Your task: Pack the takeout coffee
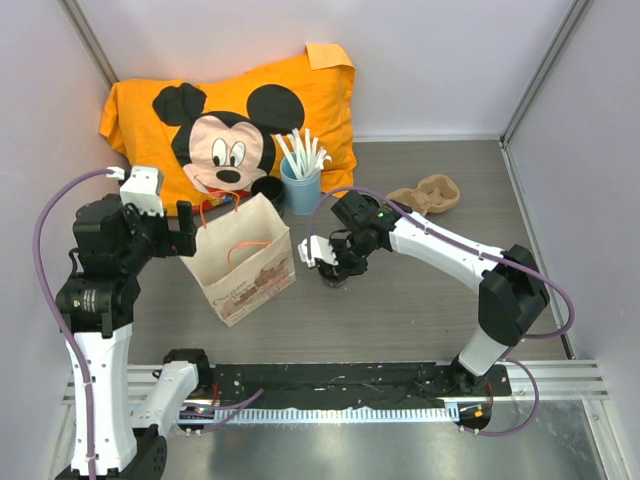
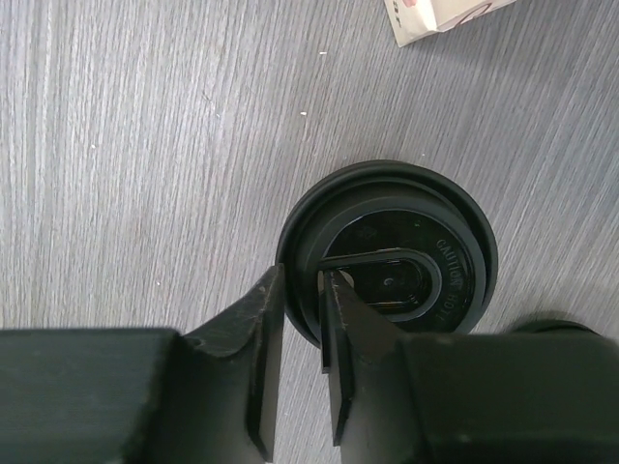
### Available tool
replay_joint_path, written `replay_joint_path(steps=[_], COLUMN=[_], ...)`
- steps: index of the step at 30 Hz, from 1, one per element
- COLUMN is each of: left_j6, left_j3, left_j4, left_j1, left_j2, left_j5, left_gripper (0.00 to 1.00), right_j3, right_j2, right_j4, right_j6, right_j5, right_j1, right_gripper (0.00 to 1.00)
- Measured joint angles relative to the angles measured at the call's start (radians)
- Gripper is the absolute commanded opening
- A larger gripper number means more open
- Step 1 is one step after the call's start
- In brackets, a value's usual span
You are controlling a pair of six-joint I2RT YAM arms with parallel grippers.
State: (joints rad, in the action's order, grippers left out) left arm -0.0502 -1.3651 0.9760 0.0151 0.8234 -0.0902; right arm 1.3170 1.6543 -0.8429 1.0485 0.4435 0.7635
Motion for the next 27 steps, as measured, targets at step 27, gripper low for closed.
replay_joint_path(steps=[27], left_j6=[0.021], left_j3=[0.005], left_j4=[-0.061], left_j1=[0.087], left_j2=[0.021], left_j5=[0.000], left_gripper=[1.00], right_j3=[0.217], right_j2=[0.021], right_j4=[-0.103], right_j6=[-0.182], right_j5=[-0.129], right_j1=[0.000], right_gripper=[0.01])
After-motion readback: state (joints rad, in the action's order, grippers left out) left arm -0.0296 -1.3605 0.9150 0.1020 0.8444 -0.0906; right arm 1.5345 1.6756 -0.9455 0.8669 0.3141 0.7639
